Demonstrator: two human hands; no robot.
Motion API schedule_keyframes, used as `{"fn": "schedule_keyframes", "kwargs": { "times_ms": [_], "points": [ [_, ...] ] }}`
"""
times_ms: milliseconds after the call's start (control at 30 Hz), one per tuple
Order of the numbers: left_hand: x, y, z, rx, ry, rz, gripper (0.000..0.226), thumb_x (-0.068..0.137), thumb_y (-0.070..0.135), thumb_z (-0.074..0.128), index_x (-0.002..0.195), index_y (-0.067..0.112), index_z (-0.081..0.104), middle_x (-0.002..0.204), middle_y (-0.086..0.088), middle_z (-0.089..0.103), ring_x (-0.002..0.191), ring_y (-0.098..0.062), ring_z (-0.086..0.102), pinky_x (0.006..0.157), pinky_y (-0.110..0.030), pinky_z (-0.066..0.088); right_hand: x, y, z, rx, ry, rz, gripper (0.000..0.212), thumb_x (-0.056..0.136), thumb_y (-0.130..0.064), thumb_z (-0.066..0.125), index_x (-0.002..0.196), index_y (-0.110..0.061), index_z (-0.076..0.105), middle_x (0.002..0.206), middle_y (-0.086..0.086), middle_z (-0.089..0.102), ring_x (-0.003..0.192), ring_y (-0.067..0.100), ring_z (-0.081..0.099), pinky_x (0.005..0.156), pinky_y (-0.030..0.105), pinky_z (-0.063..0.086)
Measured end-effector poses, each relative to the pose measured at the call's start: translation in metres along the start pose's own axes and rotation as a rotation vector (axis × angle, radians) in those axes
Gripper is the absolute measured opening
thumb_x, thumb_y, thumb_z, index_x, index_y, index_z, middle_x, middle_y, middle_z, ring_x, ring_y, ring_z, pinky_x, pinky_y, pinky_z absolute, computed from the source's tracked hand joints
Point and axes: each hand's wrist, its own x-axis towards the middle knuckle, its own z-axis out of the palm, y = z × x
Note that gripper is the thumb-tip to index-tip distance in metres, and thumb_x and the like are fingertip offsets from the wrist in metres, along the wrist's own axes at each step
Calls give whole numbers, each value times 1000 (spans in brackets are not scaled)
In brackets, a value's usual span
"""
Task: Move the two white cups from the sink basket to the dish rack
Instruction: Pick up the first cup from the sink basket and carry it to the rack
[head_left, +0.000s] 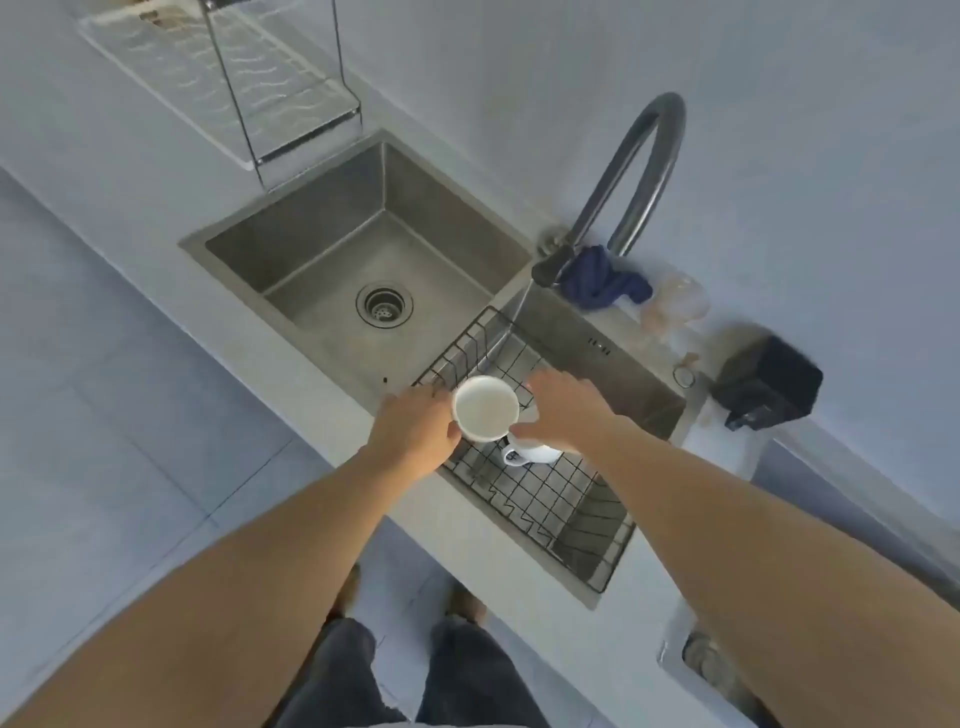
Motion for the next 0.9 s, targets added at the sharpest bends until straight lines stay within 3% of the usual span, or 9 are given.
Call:
{"fn": "schedule_keyframes", "kwargs": {
  "times_ms": [67,167,267,367,700,900],
  "points": [
    [3,4,6,-22,-6,-84,29,90,36,58,106,11,63,100,-6,67,92,-28,65,75,-38,46,11,2,2,-2,-22,-47,71,69,-61,70,123,-19,50,110,-1,53,105,24,58,84,40,40],
    [4,6,19,-36,-13,-157,25,90,36,60,101,14,64,96,-4,68,93,-26,65,80,-38,45,26,3,9,-15,-69,-116,84,62,-63,72,129,-19,48,117,1,56,106,25,57,89,40,46],
    [4,10,29,-29,-1,-210,23,90,38,62,97,16,66,92,-2,69,93,-26,64,85,-39,42,36,5,18,-14,-68,-160,92,57,-63,77,132,-19,46,119,1,56,107,25,56,83,37,41],
    [4,13,35,-5,-13,-255,22,91,40,62,96,19,67,90,0,69,93,-23,62,90,-37,40,44,6,26,-6,-58,-191,100,55,-63,80,137,-19,43,124,2,56,112,24,55,89,39,40],
    [11,20,49,19,-14,-377,17,95,31,60,86,22,72,81,2,72,93,-23,57,89,-36,30,55,10,41,6,-37,-234,105,54,-62,84,140,-19,41,128,1,55,112,23,56,95,39,40],
    [10,21,50,-29,18,-382,15,95,27,60,88,23,73,83,3,73,94,-22,58,92,-34,32,54,11,35,65,-39,-242,100,57,-58,85,140,-23,43,129,-1,56,115,23,55,96,36,43]
  ]
}}
